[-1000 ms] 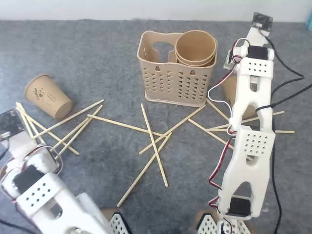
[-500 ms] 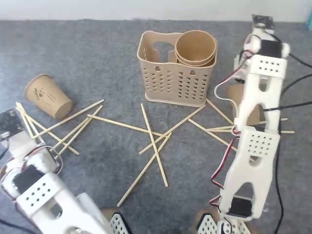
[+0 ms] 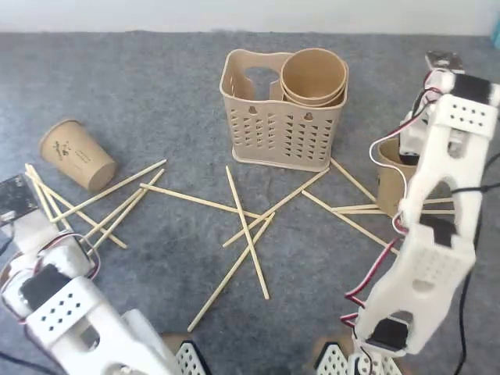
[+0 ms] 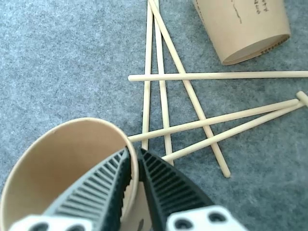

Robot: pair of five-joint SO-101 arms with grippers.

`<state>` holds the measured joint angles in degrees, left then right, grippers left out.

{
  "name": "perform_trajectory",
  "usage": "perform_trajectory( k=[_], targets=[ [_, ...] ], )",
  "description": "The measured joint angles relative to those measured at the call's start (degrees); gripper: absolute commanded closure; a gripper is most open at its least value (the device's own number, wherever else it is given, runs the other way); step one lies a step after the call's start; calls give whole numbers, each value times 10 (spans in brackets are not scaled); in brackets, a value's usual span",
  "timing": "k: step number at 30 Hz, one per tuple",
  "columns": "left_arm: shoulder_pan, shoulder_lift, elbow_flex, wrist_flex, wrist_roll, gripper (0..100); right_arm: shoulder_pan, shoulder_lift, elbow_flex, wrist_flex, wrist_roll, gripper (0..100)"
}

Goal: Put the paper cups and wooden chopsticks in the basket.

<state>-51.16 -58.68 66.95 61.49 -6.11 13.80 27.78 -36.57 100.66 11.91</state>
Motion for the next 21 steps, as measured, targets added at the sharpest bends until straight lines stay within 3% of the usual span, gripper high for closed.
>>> perform_trajectory(
  k=[21],
  targets=[
    [0, 0, 0, 0, 0, 989, 5, -407, 468, -6, 80, 990]
  ],
)
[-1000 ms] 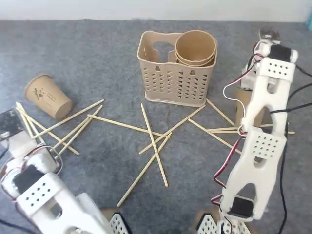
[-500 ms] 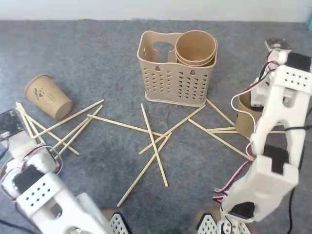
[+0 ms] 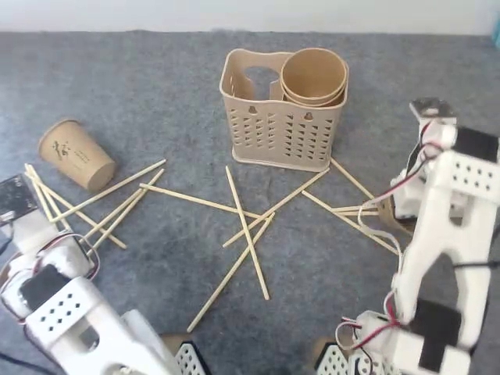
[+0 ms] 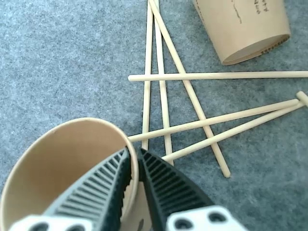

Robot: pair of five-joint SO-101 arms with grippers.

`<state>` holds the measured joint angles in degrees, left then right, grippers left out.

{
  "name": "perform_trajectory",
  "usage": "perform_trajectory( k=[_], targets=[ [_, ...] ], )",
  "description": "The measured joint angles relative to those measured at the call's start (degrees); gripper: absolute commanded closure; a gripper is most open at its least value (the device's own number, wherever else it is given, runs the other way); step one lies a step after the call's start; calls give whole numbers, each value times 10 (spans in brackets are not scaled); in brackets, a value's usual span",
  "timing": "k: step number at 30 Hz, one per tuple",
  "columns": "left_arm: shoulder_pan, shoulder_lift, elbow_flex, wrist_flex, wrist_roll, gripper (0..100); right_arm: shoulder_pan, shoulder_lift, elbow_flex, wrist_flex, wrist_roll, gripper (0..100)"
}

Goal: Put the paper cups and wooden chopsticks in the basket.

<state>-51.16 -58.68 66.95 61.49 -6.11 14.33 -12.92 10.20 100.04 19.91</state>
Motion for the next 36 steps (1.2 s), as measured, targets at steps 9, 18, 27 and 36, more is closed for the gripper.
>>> perform_trajectory(
  k=[9, 18, 27, 36],
  targets=[
    [0, 0, 0, 0, 0, 989, 0, -179, 101, -50, 5, 987],
    [0, 0, 0, 0, 0, 989, 32, -292, 98, -54, 7, 916],
    [0, 0, 0, 0, 0, 989, 74, -417, 139, 6, 146, 840],
    [0, 0, 0, 0, 0, 989, 78, -654, 395, 6, 395, 822]
  ],
)
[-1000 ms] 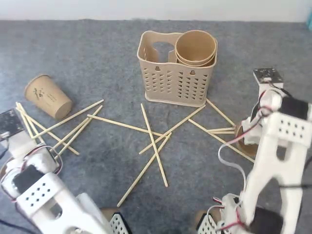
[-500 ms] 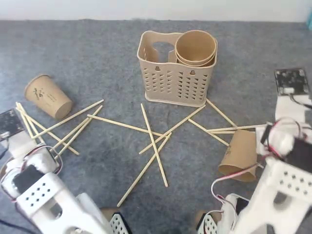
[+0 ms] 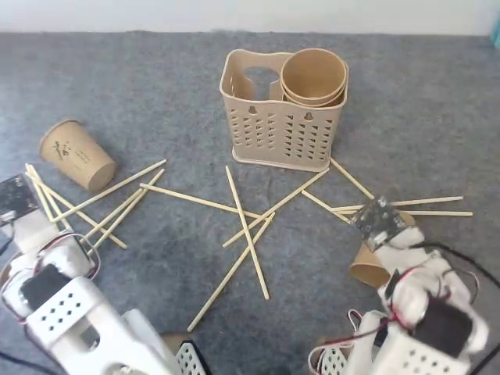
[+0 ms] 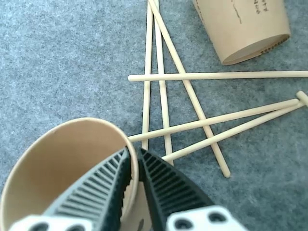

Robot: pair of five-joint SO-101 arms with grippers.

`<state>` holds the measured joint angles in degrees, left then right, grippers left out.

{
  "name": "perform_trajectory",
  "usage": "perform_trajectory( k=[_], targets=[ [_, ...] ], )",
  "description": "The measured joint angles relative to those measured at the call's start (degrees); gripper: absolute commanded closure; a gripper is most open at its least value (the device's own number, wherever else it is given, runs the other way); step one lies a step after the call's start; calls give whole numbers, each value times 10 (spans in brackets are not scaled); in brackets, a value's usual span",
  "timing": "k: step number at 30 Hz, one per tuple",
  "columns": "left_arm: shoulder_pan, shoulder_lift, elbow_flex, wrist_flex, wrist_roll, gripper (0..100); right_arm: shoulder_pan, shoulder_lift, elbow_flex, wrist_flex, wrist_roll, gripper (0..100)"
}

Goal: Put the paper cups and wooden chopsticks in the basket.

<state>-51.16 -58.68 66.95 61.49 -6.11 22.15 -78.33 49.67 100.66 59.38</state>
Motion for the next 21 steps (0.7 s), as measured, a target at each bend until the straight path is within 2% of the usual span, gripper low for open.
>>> perform_trajectory(
  k=[4, 11, 16, 21],
  targets=[
    [0, 0, 4, -1, -3, 989, 0, -61, 17, 0, 17, 716],
    [1, -2, 4, -1, -3, 989, 0, -61, 26, 0, 127, 710],
    [1, -2, 4, -1, -3, 989, -6, 45, 41, 0, 180, 710],
    [1, -2, 4, -1, -3, 989, -30, 139, 55, -5, 191, 709]
  ],
)
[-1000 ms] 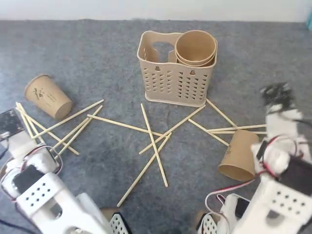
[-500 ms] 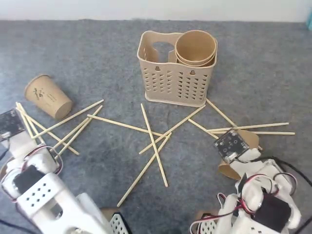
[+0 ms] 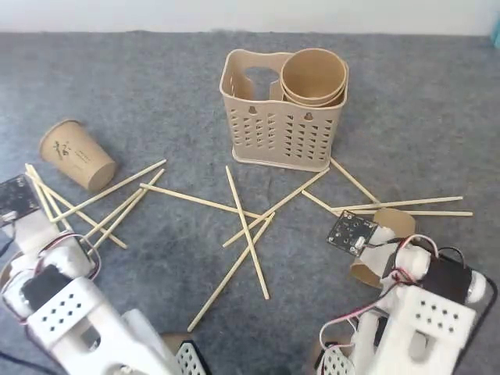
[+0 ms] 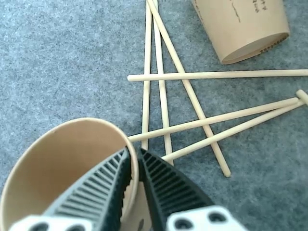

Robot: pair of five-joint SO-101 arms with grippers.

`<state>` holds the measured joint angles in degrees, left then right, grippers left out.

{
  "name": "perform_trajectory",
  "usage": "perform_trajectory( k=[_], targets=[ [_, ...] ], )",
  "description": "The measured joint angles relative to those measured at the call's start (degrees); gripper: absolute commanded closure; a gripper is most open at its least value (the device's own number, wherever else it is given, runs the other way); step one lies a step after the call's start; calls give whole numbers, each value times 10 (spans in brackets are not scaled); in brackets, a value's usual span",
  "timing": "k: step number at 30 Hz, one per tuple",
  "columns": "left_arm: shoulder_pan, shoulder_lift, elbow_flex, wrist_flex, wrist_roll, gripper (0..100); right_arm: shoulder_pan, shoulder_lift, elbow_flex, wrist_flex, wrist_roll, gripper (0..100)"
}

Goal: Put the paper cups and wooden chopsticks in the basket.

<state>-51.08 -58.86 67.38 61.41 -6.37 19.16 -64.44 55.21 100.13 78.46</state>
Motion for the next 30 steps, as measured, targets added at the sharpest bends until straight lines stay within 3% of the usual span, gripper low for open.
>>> perform_trajectory(
  k=[4, 13, 22, 30],
  targets=[
    [0, 0, 0, 0, 0, 989, -4, -13, 8, -14, 0, 708],
    [0, 0, 0, 0, 0, 989, -4, -8, 106, -214, -63, 713],
    [0, 0, 0, 0, 0, 989, -4, 29, 106, -381, -210, 978],
    [0, 0, 0, 0, 0, 989, -4, 29, 105, -427, -266, 991]
  ],
)
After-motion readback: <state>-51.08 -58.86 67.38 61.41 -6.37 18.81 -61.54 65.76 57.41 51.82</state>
